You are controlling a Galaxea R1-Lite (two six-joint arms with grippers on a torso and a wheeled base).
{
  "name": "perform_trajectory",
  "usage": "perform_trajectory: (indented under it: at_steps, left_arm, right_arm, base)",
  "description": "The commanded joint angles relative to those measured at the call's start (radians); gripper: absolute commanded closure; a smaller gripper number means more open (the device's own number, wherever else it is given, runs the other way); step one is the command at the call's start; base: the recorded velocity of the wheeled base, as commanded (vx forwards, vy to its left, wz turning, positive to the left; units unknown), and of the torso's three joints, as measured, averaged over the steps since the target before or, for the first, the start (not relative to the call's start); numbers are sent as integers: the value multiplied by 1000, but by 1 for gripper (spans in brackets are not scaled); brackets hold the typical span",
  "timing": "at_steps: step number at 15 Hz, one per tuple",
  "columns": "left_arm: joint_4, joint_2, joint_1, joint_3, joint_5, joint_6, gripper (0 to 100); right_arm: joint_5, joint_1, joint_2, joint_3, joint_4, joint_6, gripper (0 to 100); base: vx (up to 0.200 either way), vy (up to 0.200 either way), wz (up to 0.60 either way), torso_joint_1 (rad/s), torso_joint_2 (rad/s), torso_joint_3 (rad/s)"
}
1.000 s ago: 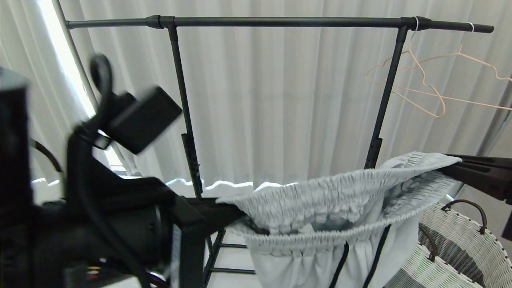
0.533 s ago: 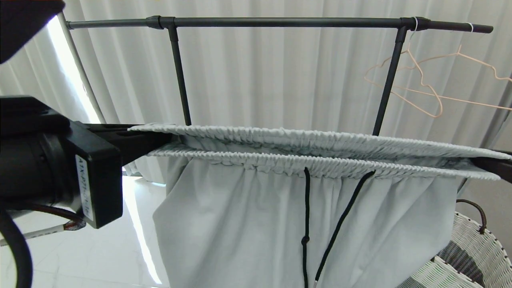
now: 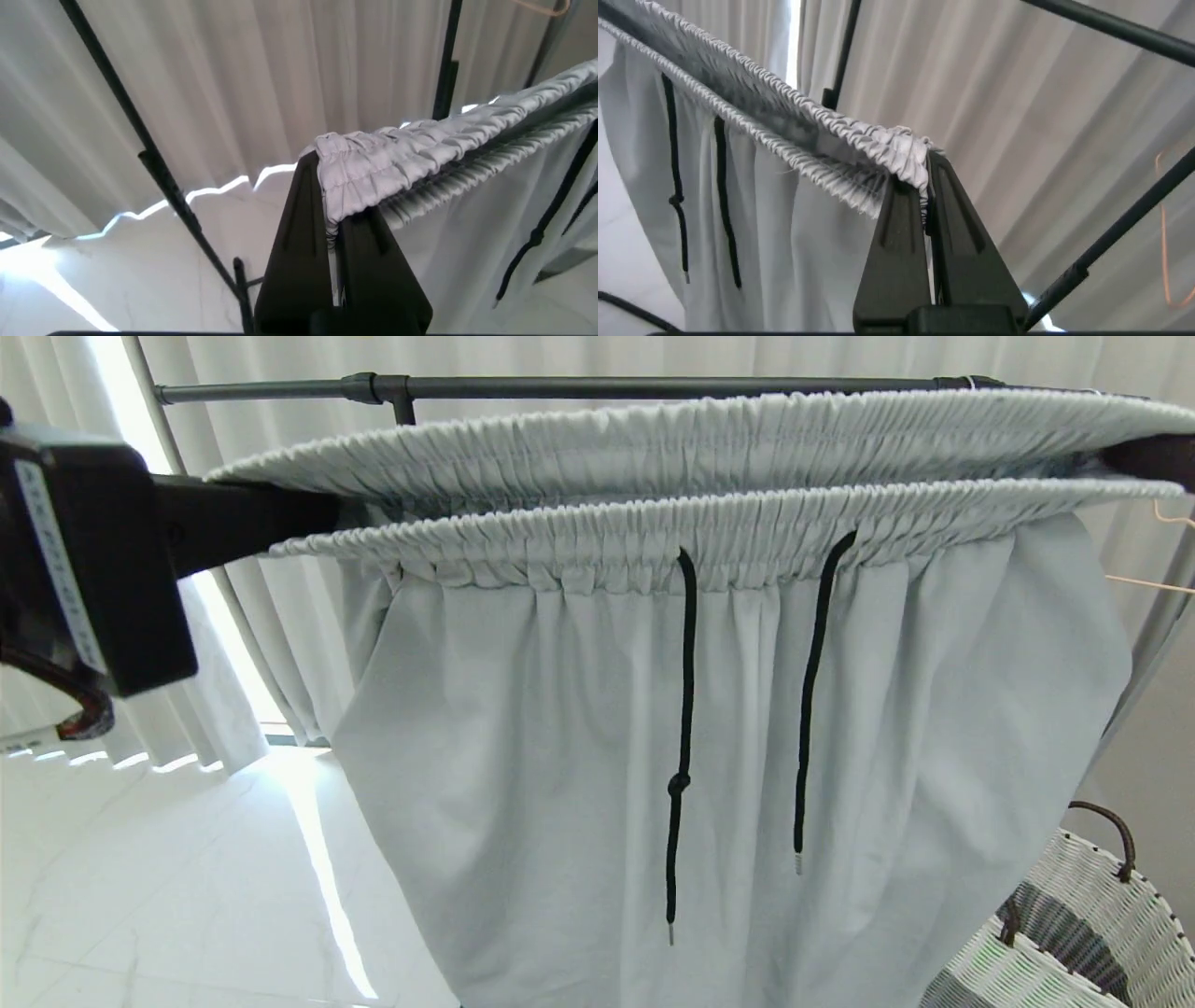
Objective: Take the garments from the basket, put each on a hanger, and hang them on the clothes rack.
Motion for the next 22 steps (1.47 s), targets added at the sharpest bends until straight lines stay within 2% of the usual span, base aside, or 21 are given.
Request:
perform_trajectory:
  at_steps: [1,3,6,8,10,12,14,17,18,20,21,22]
  left_arm:
    - [2,26,3,-32,-1,-1,100]
    - [1,29,0,-30,-16,1,100]
    - [-45,58,0,-64,-94,-1,100]
    - [-68,92,8,-82,-100,-4,100]
    - [-139,161,25,-84,-99,-8,100]
    - [-165,190,34,-91,-100,-8,100]
    - [-165,206,45,-91,-100,-24,100]
    - [-156,200,45,-84,-100,-56,100]
    - [-108,181,42,-85,-99,-71,100]
    - [68,129,35,-93,-110,-111,100]
    - [163,97,20,-96,-139,-152,100]
    - [252,60,6,-97,-195,-197,100]
  right_arm:
    - [0,0,84,-159,129,-4,100]
    - [-5,-1,53,-195,264,-4,100]
    - [4,0,-50,-195,432,2,100]
    - [72,13,-97,-195,523,5,100]
    - [213,49,-120,-186,613,12,100]
    - [245,111,-114,-185,623,12,100]
    - [244,227,-91,-186,621,35,100]
    - [238,243,-87,-188,621,39,100]
    - [184,238,-87,-188,621,39,100]
    - [17,226,-70,-185,604,40,100]
    - [-26,223,-56,-180,566,49,100]
    - [-28,223,-39,-165,501,66,100]
  base:
    - [0,0,0,0,0,0]
    - [0,0,0,0,0,0]
    - [0,0,0,0,0,0]
    - [0,0,0,0,0,0]
    - [0,0,0,0,0,0]
    - [0,0,0,0,0,0]
    - [0,0,0,0,0,0]
    - [0,0,0,0,0,0]
    - [0,0,0,0,0,0]
    - [0,0,0,0,0,0]
    - [0,0,0,0,0,0]
    - [0,0,0,0,0,0]
